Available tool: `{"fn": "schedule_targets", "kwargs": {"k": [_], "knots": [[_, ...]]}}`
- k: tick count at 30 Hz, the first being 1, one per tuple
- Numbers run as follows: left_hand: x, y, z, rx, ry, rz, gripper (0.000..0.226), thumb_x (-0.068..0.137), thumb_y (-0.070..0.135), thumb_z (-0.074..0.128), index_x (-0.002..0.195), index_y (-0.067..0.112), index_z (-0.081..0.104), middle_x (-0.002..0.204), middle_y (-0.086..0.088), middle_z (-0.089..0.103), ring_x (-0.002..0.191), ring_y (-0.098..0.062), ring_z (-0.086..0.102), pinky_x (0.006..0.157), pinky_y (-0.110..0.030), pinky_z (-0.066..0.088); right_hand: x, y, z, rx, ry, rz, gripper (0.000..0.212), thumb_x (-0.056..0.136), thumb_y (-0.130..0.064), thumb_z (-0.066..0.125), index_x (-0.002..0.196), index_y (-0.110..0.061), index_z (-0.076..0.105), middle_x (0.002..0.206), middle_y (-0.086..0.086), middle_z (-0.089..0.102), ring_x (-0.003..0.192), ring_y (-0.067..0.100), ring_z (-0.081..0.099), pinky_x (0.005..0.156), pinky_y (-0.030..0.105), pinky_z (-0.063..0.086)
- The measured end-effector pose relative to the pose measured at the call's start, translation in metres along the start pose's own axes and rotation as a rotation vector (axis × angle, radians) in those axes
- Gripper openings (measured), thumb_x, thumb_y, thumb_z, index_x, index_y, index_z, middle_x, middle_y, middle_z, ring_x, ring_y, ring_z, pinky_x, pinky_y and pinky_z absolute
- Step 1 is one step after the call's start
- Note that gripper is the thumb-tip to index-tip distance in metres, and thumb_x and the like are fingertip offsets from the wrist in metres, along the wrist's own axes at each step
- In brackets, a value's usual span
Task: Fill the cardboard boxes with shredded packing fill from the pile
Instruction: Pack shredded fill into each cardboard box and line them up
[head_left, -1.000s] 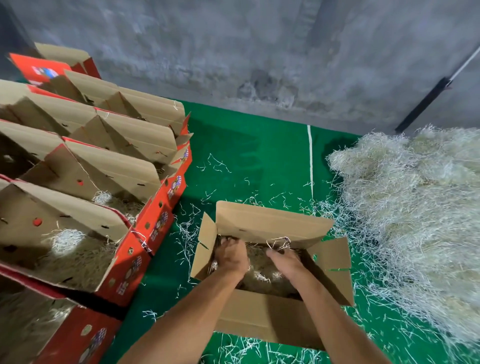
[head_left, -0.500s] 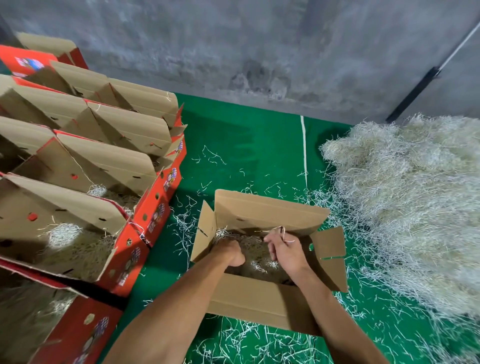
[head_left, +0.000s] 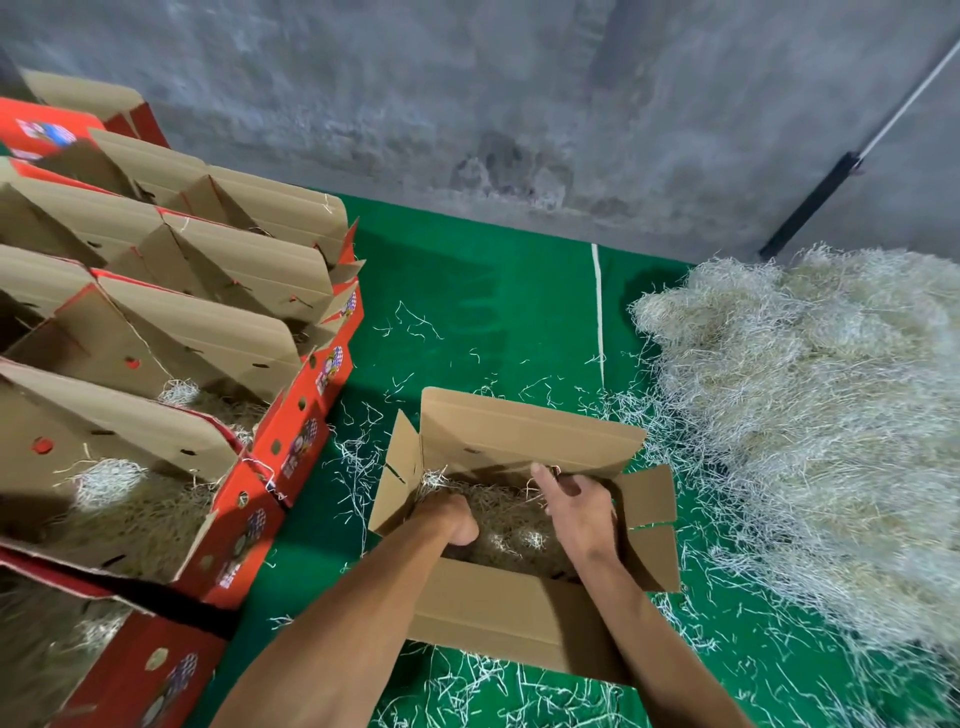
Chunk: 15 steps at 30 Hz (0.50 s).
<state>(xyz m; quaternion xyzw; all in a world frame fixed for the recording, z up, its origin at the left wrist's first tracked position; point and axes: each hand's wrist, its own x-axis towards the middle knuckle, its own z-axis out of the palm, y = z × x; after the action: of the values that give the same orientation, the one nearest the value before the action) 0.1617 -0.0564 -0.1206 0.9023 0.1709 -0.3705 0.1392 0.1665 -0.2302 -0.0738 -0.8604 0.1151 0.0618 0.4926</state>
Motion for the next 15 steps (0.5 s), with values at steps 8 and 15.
{"fn": "schedule_targets", "kwargs": {"k": [8,15], "knots": [[0.006,0.0,0.002,-0.003,0.003,-0.005,0.052,0.094,0.024,0.051,0.143,0.008,0.047,0.148,-0.014,0.048,0.129,-0.031,0.052,0.103,-0.037,0.044,0.007,0.016,0.003,-0.08,0.003,-0.226,0.024,0.096,-0.035,0.063,0.073,-0.027,0.061,0.063,-0.011,0.062,0.061,0.002,0.056,0.061,0.016,0.04],[0.008,0.001,0.004,-0.007,0.015,-0.017,0.051,0.095,0.023,0.051,0.143,0.006,0.047,0.148,-0.015,0.049,0.13,-0.031,0.052,0.104,-0.036,0.044,0.002,0.014,0.006,-0.197,-0.123,-0.197,0.039,0.081,-0.027,0.068,0.054,-0.018,0.042,0.048,-0.009,0.047,0.047,0.004,0.037,0.053,0.024,0.036]]}}
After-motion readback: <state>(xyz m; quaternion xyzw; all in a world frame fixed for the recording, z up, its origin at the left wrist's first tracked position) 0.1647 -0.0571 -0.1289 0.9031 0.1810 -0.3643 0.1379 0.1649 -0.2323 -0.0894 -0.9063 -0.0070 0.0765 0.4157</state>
